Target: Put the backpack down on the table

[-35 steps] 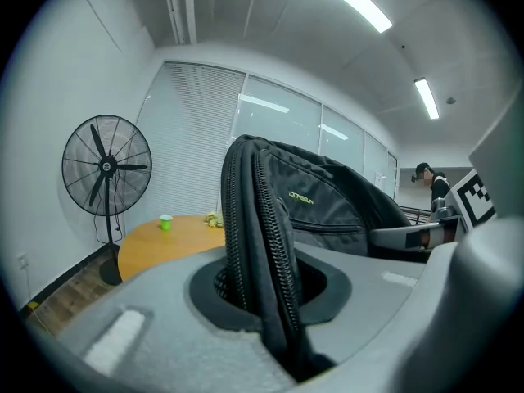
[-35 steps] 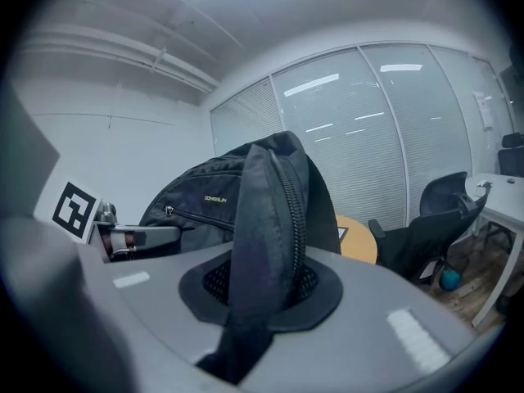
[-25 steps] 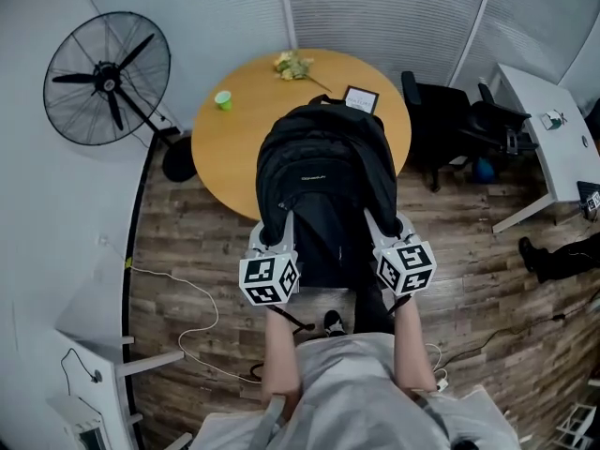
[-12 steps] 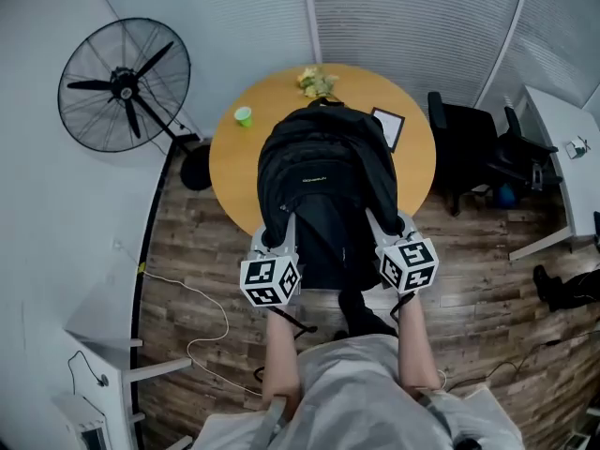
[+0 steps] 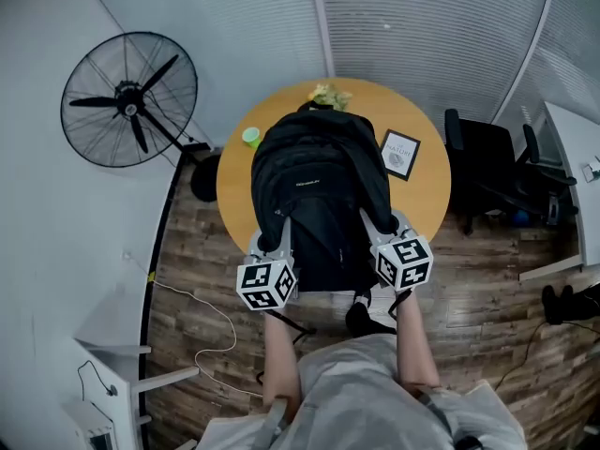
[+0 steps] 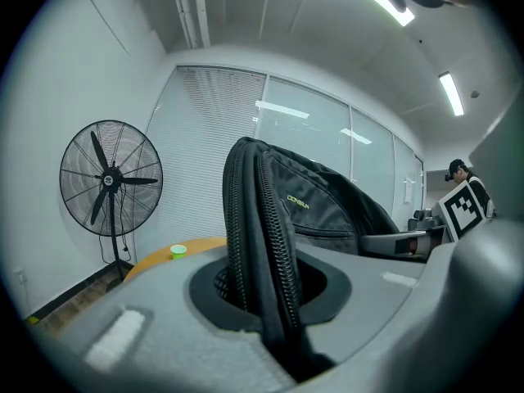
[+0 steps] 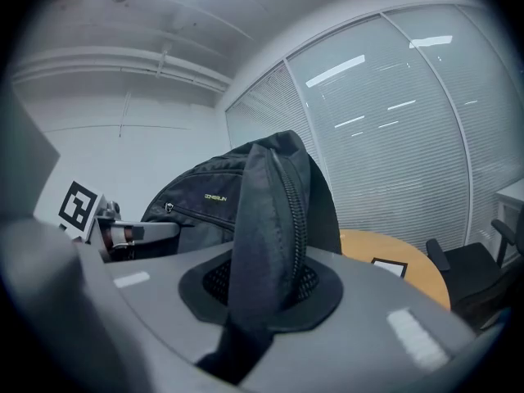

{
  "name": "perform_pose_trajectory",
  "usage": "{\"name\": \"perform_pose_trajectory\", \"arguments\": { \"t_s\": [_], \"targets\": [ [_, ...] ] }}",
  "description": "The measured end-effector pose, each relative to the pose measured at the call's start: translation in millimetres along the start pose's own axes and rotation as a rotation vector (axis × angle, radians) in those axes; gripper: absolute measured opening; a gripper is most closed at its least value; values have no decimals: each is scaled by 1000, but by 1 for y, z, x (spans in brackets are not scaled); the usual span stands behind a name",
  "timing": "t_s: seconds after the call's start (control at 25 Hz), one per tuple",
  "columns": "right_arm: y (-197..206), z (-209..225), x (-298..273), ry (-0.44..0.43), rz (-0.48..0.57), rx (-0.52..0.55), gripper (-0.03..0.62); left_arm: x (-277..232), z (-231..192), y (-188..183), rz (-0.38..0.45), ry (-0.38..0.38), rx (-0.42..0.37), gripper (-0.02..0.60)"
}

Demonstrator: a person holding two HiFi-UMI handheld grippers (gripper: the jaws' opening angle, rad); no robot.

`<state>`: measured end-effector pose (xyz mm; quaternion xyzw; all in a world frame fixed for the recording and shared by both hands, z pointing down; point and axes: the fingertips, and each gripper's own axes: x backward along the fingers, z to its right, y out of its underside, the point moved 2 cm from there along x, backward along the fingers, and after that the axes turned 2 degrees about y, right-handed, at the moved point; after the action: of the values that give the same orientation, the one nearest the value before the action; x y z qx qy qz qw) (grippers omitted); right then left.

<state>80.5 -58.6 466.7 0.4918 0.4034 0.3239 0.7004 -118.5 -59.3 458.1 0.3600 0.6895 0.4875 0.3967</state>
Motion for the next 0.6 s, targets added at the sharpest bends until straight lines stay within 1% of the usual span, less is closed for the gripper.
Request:
{"name": "perform_pose_trajectory", "arguments": {
  "t_s": [0.16, 0.36, 0.48, 0.6],
  "targets": [
    [-5, 17, -33, -50, -32, 4, 55, -23, -12, 1, -11, -16, 21, 55],
    [-10, 23, -74, -118, -57, 11, 55, -48, -39, 2, -11, -101, 40, 55],
    [-9, 31, -93, -154, -80, 0, 55, -62, -49, 3, -28, -105, 41, 55],
    [-12, 42, -113, -166, -95, 9, 55, -80, -56, 3, -36, -112, 46, 57]
  ]
}}
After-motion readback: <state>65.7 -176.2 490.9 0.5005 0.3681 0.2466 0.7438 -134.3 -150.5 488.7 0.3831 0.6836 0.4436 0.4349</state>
